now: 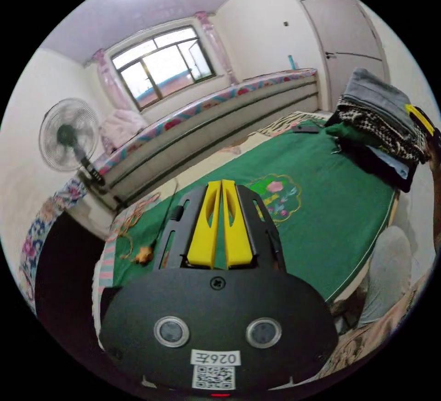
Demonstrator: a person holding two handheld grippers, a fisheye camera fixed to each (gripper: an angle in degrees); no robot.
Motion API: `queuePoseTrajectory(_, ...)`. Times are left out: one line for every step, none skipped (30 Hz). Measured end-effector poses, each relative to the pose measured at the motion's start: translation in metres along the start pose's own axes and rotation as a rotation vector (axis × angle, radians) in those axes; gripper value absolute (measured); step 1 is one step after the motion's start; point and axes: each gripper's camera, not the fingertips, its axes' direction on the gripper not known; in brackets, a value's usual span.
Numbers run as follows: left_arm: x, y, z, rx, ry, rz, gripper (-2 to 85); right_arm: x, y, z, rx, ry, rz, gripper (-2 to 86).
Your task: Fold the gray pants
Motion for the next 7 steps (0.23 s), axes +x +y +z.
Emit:
queuePoseTrajectory(-0.053,0.045,-0.017,-0.021,-0.062,-0.083,-0.8,-0.035,-0.009,0.000,0.015,-0.098,-0.014,-1.2)
queuePoseTrajectory(-0.080,0.069,-0.027,-0.030,-0.090,-0.128,-0.8,-0.069,-0.020,0.002,0.022,-0.198,-0.023,-1.2)
queuePoseTrajectory(-0.133,0.117,-0.047,-0.049,-0.142,-0.230,-0.8,-0.088,-0.026,0.004,0.021,-0.253,-0.031,-1.2)
queuePoseTrajectory(-0.187,0.168,-0.069,-0.066,-0.187,-0.337,-0.8,-0.126,-0.040,0.010,0.016,-0.360,-0.051,-1.3)
queuePoseTrajectory(-0.212,0.193,-0.080,-0.079,-0.208,-0.389,-0.7,-0.167,-0.054,0.016,0.004,-0.464,-0.073,-1.3)
queuePoseTrajectory(-0.261,0.244,-0.104,-0.112,-0.262,-0.507,-0.5,-0.188,-0.062,0.019,-0.002,-0.515,-0.088,-1.3)
queuePoseTrajectory(-0.305,0.295,-0.129,-0.125,-0.320,-0.622,-0.3,-0.230,-0.076,0.024,-0.009,-0.610,-0.119,-1.3)
